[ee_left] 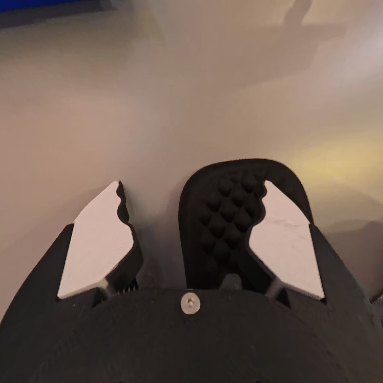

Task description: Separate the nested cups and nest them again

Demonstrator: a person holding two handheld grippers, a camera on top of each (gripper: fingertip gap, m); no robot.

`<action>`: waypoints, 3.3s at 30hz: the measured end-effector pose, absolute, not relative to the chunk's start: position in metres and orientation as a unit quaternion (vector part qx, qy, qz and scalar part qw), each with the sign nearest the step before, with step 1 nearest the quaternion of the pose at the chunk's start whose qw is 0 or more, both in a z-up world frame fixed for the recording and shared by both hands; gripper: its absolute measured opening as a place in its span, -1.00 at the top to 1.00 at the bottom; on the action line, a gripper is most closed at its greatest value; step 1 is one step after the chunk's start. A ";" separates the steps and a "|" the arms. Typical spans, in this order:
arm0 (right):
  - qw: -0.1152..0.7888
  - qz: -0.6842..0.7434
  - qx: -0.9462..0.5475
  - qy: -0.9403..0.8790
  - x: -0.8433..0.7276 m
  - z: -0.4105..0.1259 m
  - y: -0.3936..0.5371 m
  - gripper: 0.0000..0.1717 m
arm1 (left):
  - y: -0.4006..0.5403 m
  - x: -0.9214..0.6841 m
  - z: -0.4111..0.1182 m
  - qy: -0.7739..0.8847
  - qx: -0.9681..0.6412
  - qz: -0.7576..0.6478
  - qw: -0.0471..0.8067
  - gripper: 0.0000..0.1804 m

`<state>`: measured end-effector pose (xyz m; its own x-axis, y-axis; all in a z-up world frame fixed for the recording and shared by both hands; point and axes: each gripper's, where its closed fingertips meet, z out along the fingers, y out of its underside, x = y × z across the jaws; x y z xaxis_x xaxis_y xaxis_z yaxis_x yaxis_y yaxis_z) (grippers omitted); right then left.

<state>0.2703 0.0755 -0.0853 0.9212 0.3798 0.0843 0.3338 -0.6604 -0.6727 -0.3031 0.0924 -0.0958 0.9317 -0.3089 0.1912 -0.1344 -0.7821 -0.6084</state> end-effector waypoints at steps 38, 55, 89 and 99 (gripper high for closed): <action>0.445 -0.018 -0.882 -0.155 0.237 -0.056 0.100 -0.21 | 0.117 -0.226 -0.069 0.248 -0.893 -0.095 0.364 -0.32; 0.436 0.043 -0.860 -0.263 0.160 -0.064 0.165 0.17 | 0.197 -0.316 0.005 0.230 -0.852 0.008 0.471 0.18; 0.396 0.044 -0.870 -0.291 0.154 -0.080 0.161 0.26 | 0.276 -0.341 0.002 0.440 -0.793 0.149 0.395 0.97; 0.447 0.038 -0.842 -0.301 0.147 -0.043 0.166 0.25 | 0.236 -0.329 0.043 0.460 -0.774 0.155 0.407 0.97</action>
